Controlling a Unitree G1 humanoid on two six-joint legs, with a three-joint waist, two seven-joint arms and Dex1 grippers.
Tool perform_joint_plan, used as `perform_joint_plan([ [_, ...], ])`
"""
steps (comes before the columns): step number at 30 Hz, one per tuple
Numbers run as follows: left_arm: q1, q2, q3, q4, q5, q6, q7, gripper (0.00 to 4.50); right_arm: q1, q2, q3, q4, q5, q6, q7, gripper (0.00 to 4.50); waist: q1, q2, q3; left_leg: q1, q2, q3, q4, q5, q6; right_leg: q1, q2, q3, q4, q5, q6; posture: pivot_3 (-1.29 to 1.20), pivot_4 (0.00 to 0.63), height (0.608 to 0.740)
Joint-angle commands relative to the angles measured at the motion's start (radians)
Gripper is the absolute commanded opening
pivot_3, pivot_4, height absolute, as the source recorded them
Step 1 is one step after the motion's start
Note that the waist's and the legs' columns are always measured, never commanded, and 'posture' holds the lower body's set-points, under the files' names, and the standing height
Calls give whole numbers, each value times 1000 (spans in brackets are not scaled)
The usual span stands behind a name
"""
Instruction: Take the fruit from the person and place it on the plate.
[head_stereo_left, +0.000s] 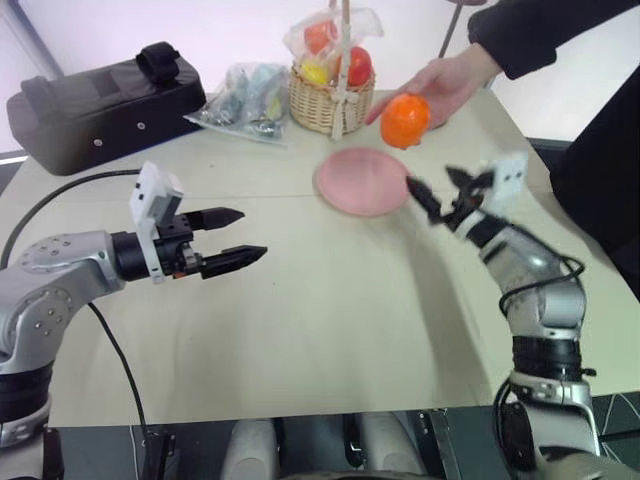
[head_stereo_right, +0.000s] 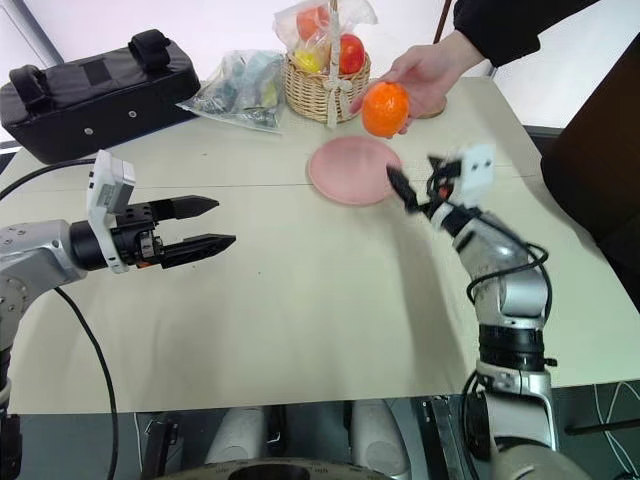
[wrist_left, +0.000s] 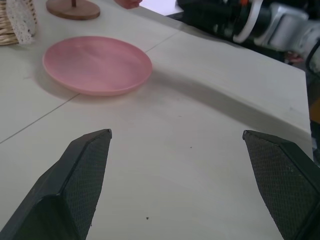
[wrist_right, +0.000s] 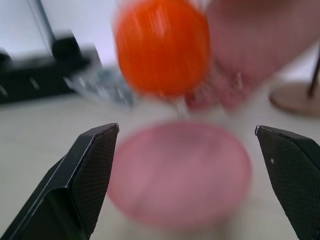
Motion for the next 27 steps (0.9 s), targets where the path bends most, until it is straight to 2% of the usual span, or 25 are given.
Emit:
perform_joint_plan([
  [1,-19,2,10,-9,-5,-6,3,4394,-49,9,-26,-33,63,40,-20,4500,4,0,0,0,0,0,0,0,0,0,0,0,0,0,0,0,150,740],
  [8,10,-2,31,-29,-13,-4,26,4394,-95,22,8,-4,63,44,-30,4500,0,0,0,0,0,0,0,0,0,0,-1,0,0,0,0,0,150,740],
  [21,39,-17,39,-53,-11,-15,66,4394,-213,45,57,226,-2,-59,26,4500,-1,0,0,0,0,0,0,0,0,0,0,0,0,0,0,0,150,740],
  [25,53,-21,46,-65,-13,-17,79,4500,-231,53,56,254,-5,-79,29,3211,-1,0,0,0,0,0,0,0,0,0,-1,0,0,0,0,0,150,740],
  [27,59,-22,49,-69,-14,-18,83,4500,-235,55,59,257,-11,-84,29,3067,0,0,0,0,0,0,0,0,0,0,-1,0,0,0,0,0,150,740],
])
